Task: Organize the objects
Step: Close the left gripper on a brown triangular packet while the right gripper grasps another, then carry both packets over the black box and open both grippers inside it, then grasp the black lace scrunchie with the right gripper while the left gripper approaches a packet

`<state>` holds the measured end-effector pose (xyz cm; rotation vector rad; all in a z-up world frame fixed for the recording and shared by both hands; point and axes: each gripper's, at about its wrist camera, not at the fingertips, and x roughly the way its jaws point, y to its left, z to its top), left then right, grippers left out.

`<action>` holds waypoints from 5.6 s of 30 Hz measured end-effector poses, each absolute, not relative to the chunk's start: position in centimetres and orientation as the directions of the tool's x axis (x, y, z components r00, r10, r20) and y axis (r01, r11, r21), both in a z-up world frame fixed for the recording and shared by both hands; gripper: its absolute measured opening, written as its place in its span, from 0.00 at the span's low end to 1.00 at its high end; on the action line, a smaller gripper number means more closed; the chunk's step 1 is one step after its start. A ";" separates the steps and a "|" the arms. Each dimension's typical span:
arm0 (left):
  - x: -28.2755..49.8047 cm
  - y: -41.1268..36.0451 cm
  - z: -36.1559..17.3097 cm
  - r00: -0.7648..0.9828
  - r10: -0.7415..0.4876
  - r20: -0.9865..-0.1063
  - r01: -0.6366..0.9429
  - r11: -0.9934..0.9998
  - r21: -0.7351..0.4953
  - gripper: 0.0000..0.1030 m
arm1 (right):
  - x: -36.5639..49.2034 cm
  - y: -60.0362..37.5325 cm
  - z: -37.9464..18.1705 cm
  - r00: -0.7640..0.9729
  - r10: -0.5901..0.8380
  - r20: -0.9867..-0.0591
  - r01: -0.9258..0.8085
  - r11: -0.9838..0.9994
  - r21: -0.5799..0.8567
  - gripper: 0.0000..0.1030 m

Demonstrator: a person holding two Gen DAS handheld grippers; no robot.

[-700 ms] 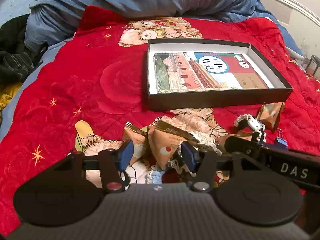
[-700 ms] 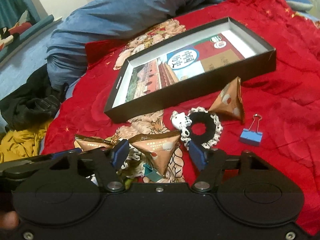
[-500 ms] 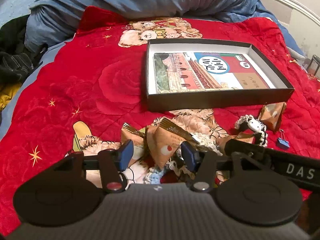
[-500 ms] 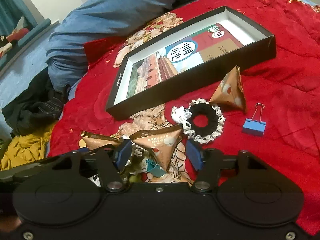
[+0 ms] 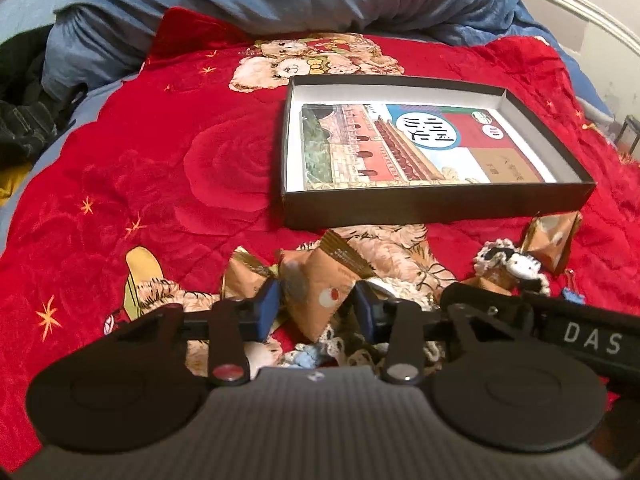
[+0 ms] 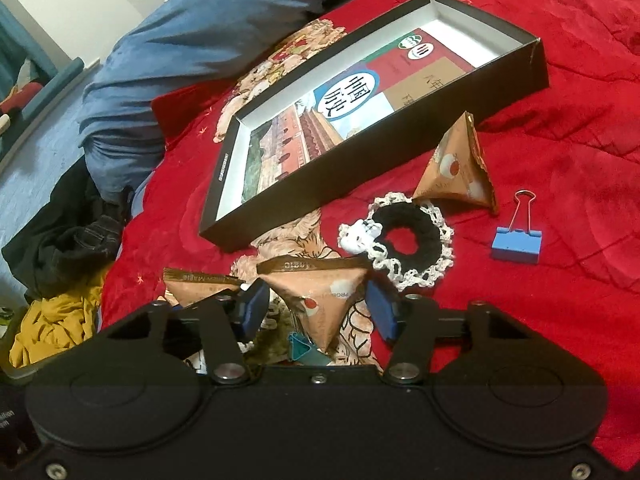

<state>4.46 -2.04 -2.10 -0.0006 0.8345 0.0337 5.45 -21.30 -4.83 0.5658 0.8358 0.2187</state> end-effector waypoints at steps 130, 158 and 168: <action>12.7 -0.3 0.8 0.773 -0.131 -0.621 0.083 0.991 -0.105 0.82 | 18.3 -21.5 -1.0 0.655 0.488 -0.577 -0.175 0.841 0.512 0.46; 4.4 5.0 4.6 0.748 -0.131 -0.651 0.186 0.982 0.015 0.86 | 3.2 -25.0 1.6 0.753 0.281 -0.595 0.035 0.885 0.464 0.61; 7.4 5.1 -0.5 0.606 -0.186 -0.774 0.223 0.973 -0.059 0.86 | 5.5 -22.3 -0.6 0.715 0.241 -0.657 0.026 0.929 0.370 0.62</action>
